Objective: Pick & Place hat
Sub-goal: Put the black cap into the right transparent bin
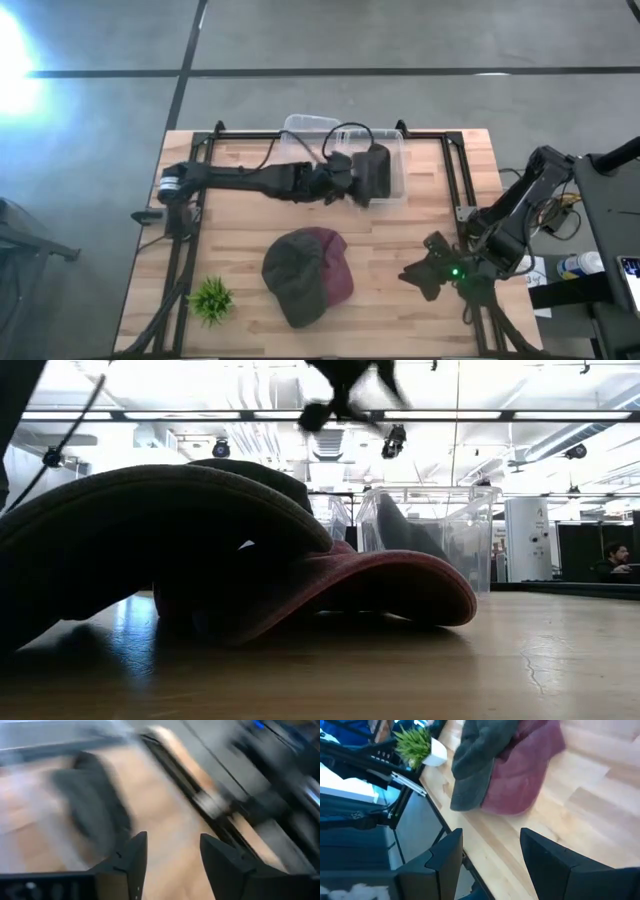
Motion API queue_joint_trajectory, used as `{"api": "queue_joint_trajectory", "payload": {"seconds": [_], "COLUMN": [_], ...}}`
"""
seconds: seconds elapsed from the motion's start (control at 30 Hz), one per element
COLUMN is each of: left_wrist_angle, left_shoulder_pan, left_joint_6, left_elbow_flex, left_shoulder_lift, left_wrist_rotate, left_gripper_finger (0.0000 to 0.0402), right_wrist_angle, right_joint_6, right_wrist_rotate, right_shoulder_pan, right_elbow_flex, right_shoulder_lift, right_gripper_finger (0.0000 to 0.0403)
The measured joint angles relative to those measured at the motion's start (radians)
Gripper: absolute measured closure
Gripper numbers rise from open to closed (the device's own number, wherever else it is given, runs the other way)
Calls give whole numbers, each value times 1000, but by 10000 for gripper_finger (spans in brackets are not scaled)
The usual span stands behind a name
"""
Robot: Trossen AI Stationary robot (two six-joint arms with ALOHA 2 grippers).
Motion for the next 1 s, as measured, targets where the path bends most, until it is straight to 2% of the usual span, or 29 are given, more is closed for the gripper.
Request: {"api": "queue_joint_trajectory", "payload": {"seconds": [0.13,0.23,0.33,0.47,0.67,0.9,1.0], "left_wrist_angle": [-125,-329,-544,-715,-729,-678,-620], "left_shoulder_pan": [-132,-251,-360,-469,-529,-553,-554], "left_joint_6": [171,219,196,150,121,127,149], "left_elbow_flex": [3,1,-1,-54,-234,-446,-519], "left_shoulder_lift": [-84,-123,-146,-145,-142,-143,-144], "left_wrist_rotate": [139,138,131,129,130,-8,-19], "left_gripper_finger": [215,214,214,214,213,213,213], "right_wrist_angle": [105,273,458,684,751,754,754], "right_joint_6": [20,10,-29,-37,90,222,245], "right_wrist_rotate": [-20,-23,-27,-106,-120,-133,-133], "right_shoulder_pan": [0,-8,-27,-77,-122,-149,-170], "right_elbow_flex": [-30,-60,-66,-42,64,270,383], "right_shoulder_lift": [54,115,205,360,582,830,937], "right_gripper_finger": [209,209,209,209,209,209,209]}}
